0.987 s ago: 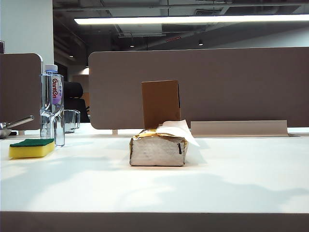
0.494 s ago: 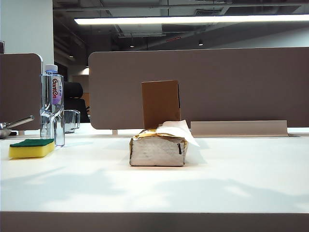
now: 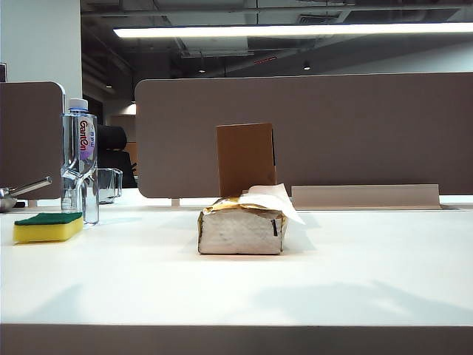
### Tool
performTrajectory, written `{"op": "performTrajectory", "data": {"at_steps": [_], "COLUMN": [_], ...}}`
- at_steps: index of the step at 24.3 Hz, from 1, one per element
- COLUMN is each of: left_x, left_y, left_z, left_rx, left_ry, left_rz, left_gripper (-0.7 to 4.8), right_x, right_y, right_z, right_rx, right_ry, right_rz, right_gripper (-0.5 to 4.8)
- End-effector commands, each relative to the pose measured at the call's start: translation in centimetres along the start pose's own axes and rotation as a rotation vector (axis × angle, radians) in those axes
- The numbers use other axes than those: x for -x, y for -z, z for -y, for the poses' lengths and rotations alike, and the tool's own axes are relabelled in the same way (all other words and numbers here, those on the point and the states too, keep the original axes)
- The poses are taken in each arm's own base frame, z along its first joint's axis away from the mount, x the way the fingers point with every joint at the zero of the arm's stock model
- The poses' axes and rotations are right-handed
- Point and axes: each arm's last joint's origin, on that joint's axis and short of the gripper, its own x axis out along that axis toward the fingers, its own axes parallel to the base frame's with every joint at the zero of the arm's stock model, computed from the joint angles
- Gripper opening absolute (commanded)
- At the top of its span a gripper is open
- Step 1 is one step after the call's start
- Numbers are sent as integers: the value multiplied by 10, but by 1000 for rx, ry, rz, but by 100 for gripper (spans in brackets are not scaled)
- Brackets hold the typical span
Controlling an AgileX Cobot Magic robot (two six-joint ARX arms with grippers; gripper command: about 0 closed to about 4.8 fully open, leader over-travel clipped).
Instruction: Move the sponge from right to left to wipe the table, avoiding obstacles on the table, and finally reaching the bottle of mineral water.
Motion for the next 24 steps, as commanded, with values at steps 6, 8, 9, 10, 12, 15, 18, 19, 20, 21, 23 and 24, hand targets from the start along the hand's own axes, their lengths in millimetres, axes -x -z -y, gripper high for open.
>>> {"op": "performTrajectory", "data": {"at_steps": [6, 8, 9, 10, 12, 15, 18, 19, 20, 21, 23, 24], "left_x": [18, 16, 16, 15, 14, 15, 17, 17, 18, 18, 18, 19], "left_y": [32, 38, 40, 42, 47, 56, 64, 67, 73, 79, 84, 86], "left_z": [5, 5, 6, 6, 6, 5, 5, 5, 5, 4, 4, 4], "left_rx": [-18, -16, -17, -17, -17, -17, -18, -17, -13, -14, -14, -14], "left_ry": [51, 67, 75, 80, 77, 58, 59, 58, 58, 58, 58, 58], "left_rz": [30, 17, 13, 7, 0, -1, 8, 9, 8, 10, 10, 10], "left_gripper": [308, 308, 306, 304, 304, 279, 269, 268, 268, 264, 231, 208], "right_x": [-6, -11, -13, -14, -17, -20, -21, -22, -24, -26, -29, -30], "right_y": [43, 54, 59, 61, 66, 72, 75, 75, 78, 83, 91, 94], "right_z": [5, 7, 9, 9, 11, 13, 13, 13, 14, 15, 16, 16], "right_rx": [-48, -61, -63, -63, -63, -76, -78, -77, -76, -76, -83, -86], "right_ry": [11, 19, 29, 42, 56, 65, 61, 61, 60, 59, 60, 59], "right_rz": [102, 82, 78, 79, 94, 138, 157, 161, 168, 169, 169, 171], "right_gripper": [133, 112, 112, 112, 111, 75, 50, 50, 49, 47, 20, 7]}}
